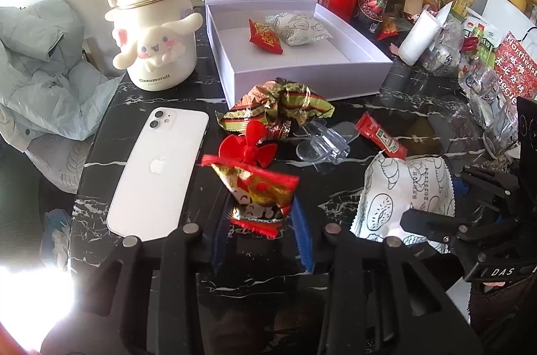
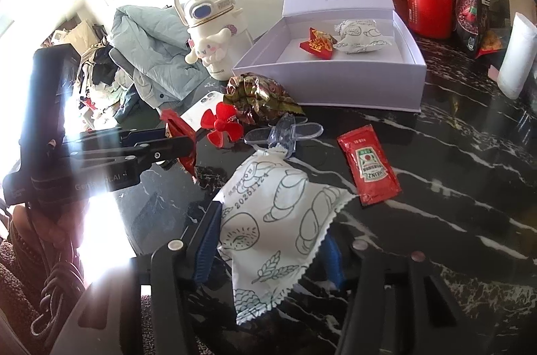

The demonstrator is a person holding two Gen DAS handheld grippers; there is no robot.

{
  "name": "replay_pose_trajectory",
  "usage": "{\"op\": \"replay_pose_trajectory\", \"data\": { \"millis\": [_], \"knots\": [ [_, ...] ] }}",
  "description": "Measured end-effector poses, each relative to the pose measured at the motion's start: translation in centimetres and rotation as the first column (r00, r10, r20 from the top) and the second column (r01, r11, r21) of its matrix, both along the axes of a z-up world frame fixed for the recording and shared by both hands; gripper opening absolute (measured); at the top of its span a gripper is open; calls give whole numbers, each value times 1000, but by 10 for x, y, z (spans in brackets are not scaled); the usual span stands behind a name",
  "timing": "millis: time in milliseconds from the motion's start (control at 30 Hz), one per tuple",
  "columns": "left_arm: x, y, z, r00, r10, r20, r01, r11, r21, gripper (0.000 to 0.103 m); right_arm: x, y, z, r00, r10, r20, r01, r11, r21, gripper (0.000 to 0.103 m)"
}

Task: Organize objects
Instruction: 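Grasp another red candy packet with the left tool while the right tool grasps another white pastry packet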

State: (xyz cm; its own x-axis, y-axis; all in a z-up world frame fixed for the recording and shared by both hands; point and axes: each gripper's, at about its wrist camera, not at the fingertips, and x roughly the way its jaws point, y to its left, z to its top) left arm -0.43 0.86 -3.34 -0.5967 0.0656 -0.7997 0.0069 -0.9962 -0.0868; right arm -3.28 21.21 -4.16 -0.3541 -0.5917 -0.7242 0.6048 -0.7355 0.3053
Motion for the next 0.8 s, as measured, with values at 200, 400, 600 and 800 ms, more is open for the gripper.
{"op": "replay_pose_trajectory", "data": {
  "millis": [200,400,600,800],
  "knots": [
    [-1,5,2,1000,-28,-9,29,1000,10,27,1,3,3,1000,-8,-1,8,1000,7,53],
    [-5,7,-15,998,-46,36,46,999,11,27,3,0,-3,1000,-1,20,0,999,33,52],
    [-1,9,-9,998,-57,7,57,997,-50,50,1,-5,-5,1000,14,26,-14,1000,25,52],
    [-7,5,-13,998,-63,12,64,997,-42,70,-1,-9,-7,1000,21,18,-22,998,62,61]
  ]
}}
